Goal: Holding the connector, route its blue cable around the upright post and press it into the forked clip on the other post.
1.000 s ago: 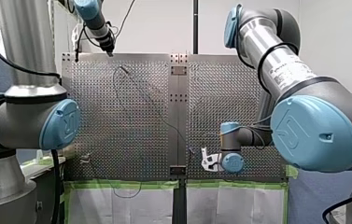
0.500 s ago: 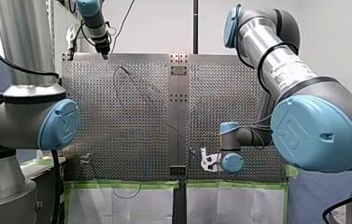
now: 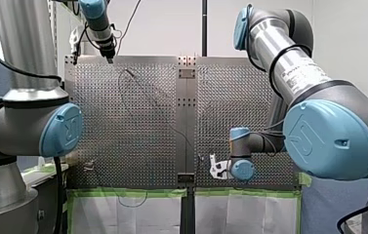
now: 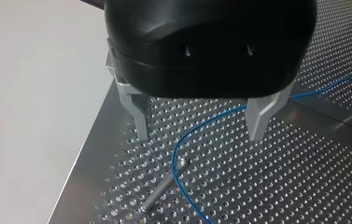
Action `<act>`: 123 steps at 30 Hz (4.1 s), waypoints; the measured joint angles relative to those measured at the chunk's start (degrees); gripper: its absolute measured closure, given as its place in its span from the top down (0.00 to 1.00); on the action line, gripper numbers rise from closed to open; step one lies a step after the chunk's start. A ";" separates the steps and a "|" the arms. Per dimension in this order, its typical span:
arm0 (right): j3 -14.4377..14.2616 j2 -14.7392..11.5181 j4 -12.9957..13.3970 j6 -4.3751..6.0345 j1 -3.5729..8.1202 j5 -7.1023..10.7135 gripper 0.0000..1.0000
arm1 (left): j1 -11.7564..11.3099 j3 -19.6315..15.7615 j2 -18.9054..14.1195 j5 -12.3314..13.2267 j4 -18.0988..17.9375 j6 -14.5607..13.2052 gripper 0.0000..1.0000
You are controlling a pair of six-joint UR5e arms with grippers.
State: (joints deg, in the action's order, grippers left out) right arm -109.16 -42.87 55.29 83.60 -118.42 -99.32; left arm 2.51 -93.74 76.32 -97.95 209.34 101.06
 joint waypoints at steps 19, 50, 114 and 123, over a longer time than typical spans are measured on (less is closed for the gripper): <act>0.12 0.01 -0.08 -0.06 -0.08 0.12 0.00 | 2.17 -1.11 0.05 1.08 -8.12 -8.87 1.00; 0.12 0.01 0.07 0.17 -0.19 1.56 0.00 | 19.14 3.15 13.56 -9.71 -26.04 -18.44 1.00; 0.12 0.01 -0.25 0.07 -0.19 1.58 0.00 | 14.12 4.26 20.89 -17.70 -34.05 -21.10 1.00; 0.12 0.01 0.04 0.16 -0.19 1.58 0.00 | 12.63 9.27 20.99 -17.07 -30.95 -21.11 1.00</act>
State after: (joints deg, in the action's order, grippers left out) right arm -109.04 -42.85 55.33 83.76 -118.61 -97.74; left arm 15.14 -84.47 97.31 -115.02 178.40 79.96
